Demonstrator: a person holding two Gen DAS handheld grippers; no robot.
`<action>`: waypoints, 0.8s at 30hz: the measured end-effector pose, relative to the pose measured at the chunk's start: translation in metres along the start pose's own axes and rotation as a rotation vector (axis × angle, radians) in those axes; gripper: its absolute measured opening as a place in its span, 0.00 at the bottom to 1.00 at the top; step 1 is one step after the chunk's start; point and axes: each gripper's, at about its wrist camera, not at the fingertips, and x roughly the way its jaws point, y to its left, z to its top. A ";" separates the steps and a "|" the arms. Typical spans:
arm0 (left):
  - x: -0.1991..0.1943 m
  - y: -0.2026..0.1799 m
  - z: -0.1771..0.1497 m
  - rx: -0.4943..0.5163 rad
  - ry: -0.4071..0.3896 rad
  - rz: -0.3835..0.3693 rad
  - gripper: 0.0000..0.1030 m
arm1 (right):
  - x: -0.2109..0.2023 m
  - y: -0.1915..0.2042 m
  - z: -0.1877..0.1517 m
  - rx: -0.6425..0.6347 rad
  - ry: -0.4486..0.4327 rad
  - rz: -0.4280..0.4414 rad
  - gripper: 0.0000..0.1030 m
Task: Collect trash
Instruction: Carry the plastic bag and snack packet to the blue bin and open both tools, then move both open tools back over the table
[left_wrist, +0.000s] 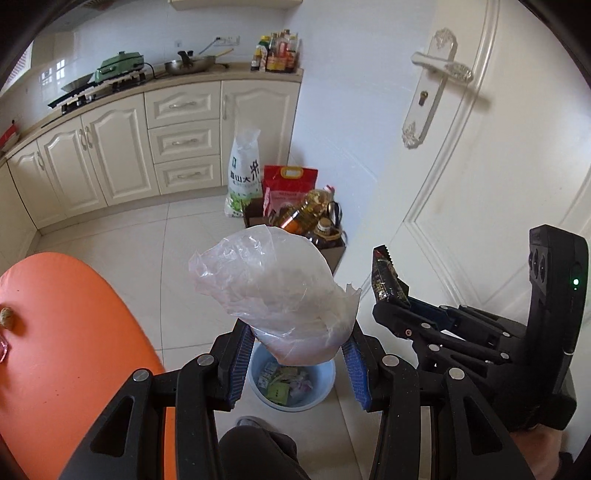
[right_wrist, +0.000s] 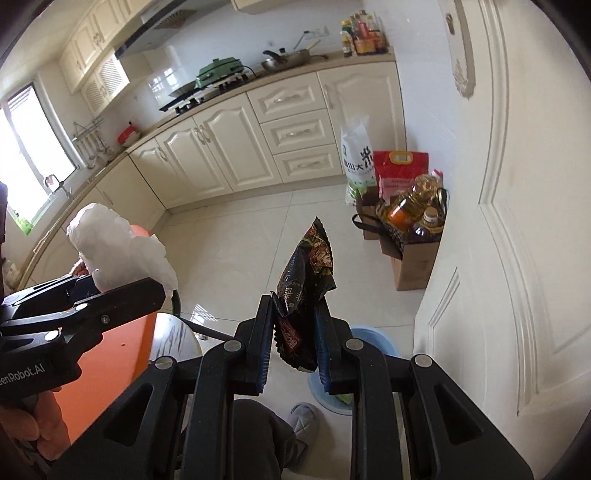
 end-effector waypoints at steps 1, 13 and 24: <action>0.013 0.003 0.010 -0.001 0.023 -0.006 0.41 | 0.009 -0.008 -0.002 0.019 0.017 0.000 0.20; 0.174 0.001 0.114 -0.025 0.292 -0.055 0.43 | 0.105 -0.075 -0.030 0.154 0.203 0.000 0.23; 0.226 -0.005 0.112 -0.012 0.341 0.051 0.78 | 0.128 -0.101 -0.044 0.191 0.232 -0.051 0.80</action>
